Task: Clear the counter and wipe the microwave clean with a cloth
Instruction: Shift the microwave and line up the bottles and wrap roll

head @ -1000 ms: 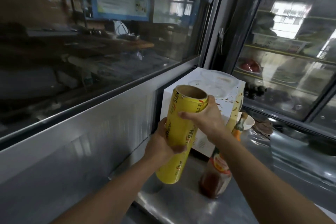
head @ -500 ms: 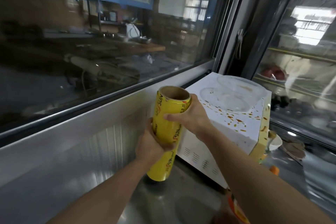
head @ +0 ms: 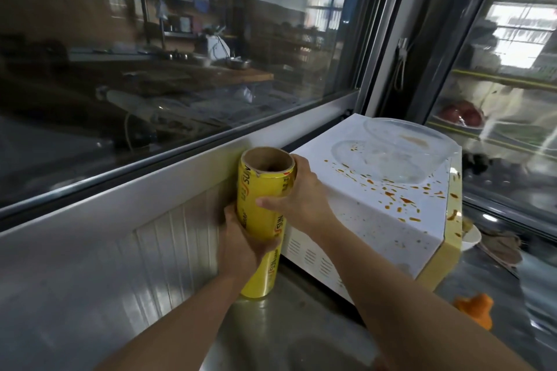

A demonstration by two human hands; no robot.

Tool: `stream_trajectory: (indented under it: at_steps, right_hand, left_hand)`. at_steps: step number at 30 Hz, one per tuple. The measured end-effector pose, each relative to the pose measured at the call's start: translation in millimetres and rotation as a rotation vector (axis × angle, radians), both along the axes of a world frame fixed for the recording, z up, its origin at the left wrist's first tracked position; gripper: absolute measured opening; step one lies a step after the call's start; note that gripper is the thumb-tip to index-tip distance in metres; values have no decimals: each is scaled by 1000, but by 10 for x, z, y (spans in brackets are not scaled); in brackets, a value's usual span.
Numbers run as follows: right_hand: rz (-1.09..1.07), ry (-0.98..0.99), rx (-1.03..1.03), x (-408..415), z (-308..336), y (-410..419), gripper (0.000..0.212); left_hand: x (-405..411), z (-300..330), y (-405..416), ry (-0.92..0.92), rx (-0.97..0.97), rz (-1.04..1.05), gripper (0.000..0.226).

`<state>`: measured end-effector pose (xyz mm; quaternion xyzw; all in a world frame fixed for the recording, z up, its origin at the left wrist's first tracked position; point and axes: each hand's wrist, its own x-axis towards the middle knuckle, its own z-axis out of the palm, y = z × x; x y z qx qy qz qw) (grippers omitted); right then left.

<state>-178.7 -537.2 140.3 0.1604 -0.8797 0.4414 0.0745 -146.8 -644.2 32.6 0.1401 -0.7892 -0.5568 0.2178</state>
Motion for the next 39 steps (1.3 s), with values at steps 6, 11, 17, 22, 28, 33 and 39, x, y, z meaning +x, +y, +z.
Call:
stream_trajectory:
  at_steps: [6,11,17,22,28,33,39]
  right_hand:
    - [18,-29,28,32,40,83,89]
    - [-1,-78,72,157,136,234,97]
    - [-64,-110,84,559,292,535,99]
    - [-115,-22,54,1031,415,777,95]
    - [-205,26,-26,1527,523,1116,94]
    - [-306,56,-86,1851,470,1474,88]
    - [-368,54,-121,2050,304,1881,86]
  left_hand:
    - [-60,8,31,2,-42,6,92]
    - [22,66,53,-112,-85,-38,90]
    - [388,223,67,-204,-93,-16,111]
    - [787,350,241,-171,-98,-151,110]
    - [1172,492,640,-94,-61,-426,105]
    - [1340,497,1052,-114,-63,-582,109]
    - [1446,421,1477,-191,-70,-692,115]
